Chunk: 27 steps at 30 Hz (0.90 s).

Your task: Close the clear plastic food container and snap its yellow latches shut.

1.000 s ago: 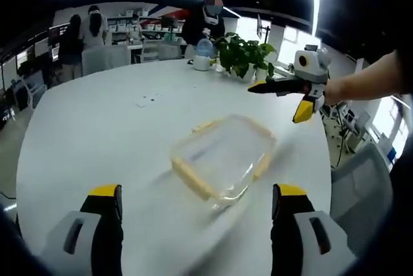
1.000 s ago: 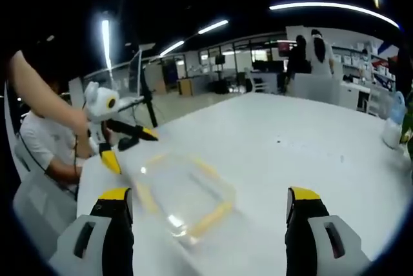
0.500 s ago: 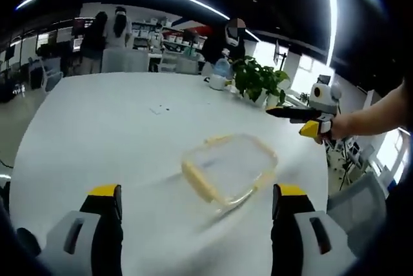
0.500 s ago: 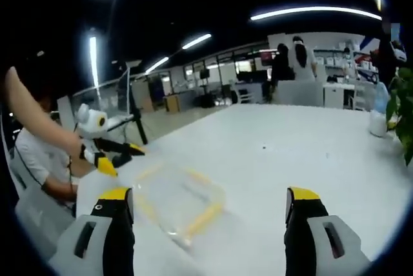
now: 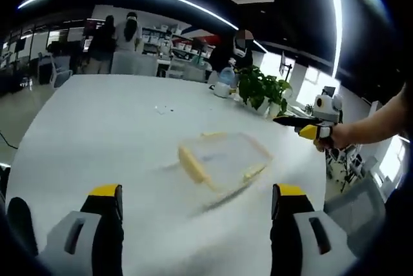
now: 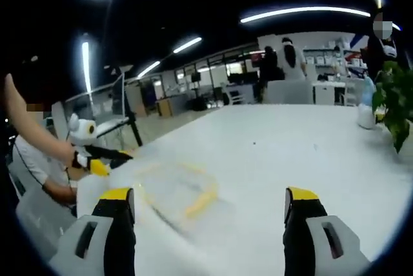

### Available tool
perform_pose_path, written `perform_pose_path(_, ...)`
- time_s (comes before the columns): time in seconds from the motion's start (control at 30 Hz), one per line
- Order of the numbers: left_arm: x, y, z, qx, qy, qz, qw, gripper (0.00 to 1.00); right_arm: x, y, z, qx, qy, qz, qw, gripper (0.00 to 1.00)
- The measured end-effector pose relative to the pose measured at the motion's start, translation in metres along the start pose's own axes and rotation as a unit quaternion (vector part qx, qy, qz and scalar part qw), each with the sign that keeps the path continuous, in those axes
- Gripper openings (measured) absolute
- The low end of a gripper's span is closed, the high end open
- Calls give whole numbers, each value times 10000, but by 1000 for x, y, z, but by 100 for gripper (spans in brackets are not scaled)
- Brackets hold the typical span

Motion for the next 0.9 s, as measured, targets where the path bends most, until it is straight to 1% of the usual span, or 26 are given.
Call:
perform_pose_path(0.17,-7,-7,1,-46,36,-17,10000,96,-9,-2,-2,42,-68,78,9999,96)
perform_pose_path(0.27,-10,-7,5,-48,41,10,10000,96,-14,-1,-7,19,-90,154,9998,96)
perform_pose_path(0.33,-11,-7,6,-84,79,90,9999,96,-17,-3,-10,48,-79,176,9998,96)
perform_pose_path(0.47,-15,-8,6,-124,126,143,9997,95,-21,-4,-13,94,-96,249,9996,96)
perform_pose_path(0.53,-19,-6,6,-141,137,250,9995,93,-24,-4,-15,92,-110,269,9995,96)
perform_pose_path(0.57,-21,-3,6,-100,136,364,9992,93,-25,-4,-15,83,-110,279,9995,96)
perform_pose_path(0.6,-23,-2,6,-51,152,417,9990,93,-26,-4,-16,80,-113,284,9995,96)
perform_pose_path(0.63,-25,-2,7,116,150,448,9988,93,-28,-4,-16,60,-119,294,9995,96)
perform_pose_path(0.77,-31,-5,9,115,112,471,9988,91,-33,-7,-20,9,-96,272,9996,97)
perform_pose_path(0.9,-39,-14,10,225,102,469,9986,89,-37,-14,-24,-55,-72,211,9997,97)
Point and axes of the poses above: the point that each gripper's makers call its tool centre point, and the gripper's own axes: x roughly forward along the fingers, z roughly to its right, y roughly out of its top, the point moved 2 cm from there along -x, roughly backward along the fingers, and after that the axes turned 4 degrees about x, right-handed, at the moved point
